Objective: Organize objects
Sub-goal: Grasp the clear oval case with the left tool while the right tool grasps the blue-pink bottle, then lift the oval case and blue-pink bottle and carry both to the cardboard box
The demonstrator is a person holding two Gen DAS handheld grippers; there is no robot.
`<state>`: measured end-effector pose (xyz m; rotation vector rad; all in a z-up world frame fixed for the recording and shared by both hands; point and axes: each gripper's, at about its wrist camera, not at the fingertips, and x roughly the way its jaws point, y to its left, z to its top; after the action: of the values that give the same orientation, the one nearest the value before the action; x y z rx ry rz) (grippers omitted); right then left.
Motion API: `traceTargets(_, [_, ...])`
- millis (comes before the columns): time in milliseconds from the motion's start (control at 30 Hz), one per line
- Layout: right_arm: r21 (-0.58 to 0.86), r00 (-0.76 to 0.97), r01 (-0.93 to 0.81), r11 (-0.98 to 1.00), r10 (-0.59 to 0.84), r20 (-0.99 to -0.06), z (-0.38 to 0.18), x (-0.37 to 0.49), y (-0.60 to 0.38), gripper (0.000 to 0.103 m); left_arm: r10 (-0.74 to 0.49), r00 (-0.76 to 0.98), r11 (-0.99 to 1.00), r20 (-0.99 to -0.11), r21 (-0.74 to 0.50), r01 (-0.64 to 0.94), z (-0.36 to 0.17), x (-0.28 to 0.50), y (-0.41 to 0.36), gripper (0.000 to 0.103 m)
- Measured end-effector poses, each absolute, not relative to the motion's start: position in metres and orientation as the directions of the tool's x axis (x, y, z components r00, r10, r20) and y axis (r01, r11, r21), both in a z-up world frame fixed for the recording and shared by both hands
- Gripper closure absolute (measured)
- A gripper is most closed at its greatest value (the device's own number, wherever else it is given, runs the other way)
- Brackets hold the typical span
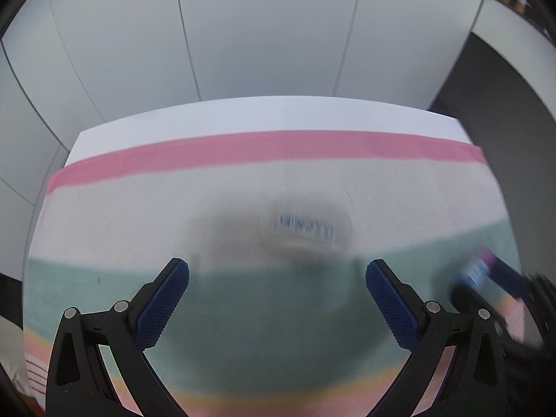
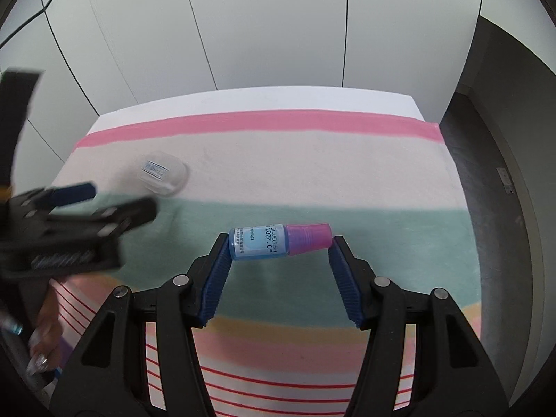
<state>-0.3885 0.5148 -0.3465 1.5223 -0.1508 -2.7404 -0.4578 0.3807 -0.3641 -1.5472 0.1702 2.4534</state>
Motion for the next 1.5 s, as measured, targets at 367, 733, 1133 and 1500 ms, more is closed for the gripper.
traceTargets(367, [0.063,-0.504,-0.093,-0.994,-0.007,-0.864,-0.353,-0.383,0.525,0.043,0.059,-0.443,-0.972,-0.894,0.049,-0.229,-0.36,-0.459,0.37,0.045])
traceTargets(733, [0.033,-0.518,-0.102,-0.994,0.025,-0.855,-0.296,-0.377,0.52,0.043,0.018,-0.464,-0.982,-0.886,0.07,-0.173,-0.305,-0.435,0.32,0.045])
traceTargets(1133, [-0.019,-0.593,-0.122,-0.992,0.088,-0.801,-0.172,-0.355,0.498,0.043,0.055,-0.58,-0.989,-0.813,0.035,-0.143,-0.171,-0.398,0.286,0.045])
traceTargets(1500, [-0.019,-0.703,-0.092,-0.996,0.079,-0.706,-0.05,-0.32,0.459,0.043,0.068,-0.659,-0.994,-0.749,0.008,-0.111,-0.063,-0.344,0.259,0.045])
